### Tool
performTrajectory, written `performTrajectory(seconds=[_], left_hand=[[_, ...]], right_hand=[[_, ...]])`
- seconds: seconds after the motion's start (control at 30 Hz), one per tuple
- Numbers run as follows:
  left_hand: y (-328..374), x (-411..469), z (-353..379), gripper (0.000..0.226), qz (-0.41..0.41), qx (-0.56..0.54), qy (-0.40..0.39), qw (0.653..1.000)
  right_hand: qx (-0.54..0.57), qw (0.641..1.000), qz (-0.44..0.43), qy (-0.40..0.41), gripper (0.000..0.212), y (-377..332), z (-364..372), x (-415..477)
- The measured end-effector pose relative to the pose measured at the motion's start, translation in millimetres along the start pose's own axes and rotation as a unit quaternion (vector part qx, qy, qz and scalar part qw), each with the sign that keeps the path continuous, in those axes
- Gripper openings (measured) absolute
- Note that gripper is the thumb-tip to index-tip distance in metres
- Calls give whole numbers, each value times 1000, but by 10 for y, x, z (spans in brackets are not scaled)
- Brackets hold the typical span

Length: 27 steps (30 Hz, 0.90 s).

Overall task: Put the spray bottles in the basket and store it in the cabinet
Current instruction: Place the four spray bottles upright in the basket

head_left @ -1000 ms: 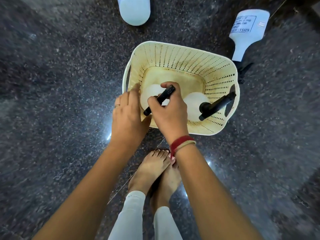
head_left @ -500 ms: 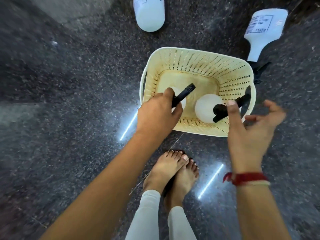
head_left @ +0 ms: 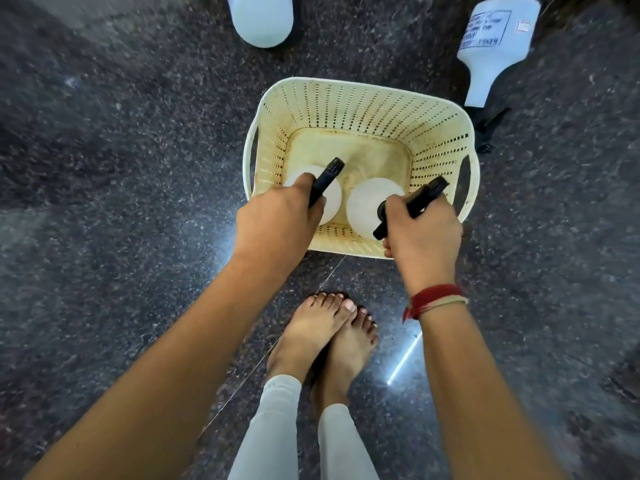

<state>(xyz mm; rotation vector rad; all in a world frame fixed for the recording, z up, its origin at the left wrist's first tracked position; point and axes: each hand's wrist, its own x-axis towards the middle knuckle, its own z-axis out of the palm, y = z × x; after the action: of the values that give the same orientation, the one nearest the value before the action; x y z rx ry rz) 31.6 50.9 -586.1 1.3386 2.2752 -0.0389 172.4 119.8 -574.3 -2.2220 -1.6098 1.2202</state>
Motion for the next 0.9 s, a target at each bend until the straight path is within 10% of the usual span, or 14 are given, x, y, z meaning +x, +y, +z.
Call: performTrajectory(seconds=[0.37, 0.6, 0.73, 0.9], left_hand=[[-73, 19, -39, 31, 12, -7, -22, 1000], [35, 1, -464, 78, 9, 94, 30, 995], [256, 242, -773, 61, 56, 19, 147, 987], [539, 869, -838, 57, 113, -7, 85, 990]], right_hand=[[7, 999, 24, 38, 30, 117, 50, 101], [-73, 990, 105, -57, 97, 4, -439, -28], [-35, 998, 2, 57, 57, -234, -820, 70], [-7, 993, -70, 99, 44, -462, -712, 960]])
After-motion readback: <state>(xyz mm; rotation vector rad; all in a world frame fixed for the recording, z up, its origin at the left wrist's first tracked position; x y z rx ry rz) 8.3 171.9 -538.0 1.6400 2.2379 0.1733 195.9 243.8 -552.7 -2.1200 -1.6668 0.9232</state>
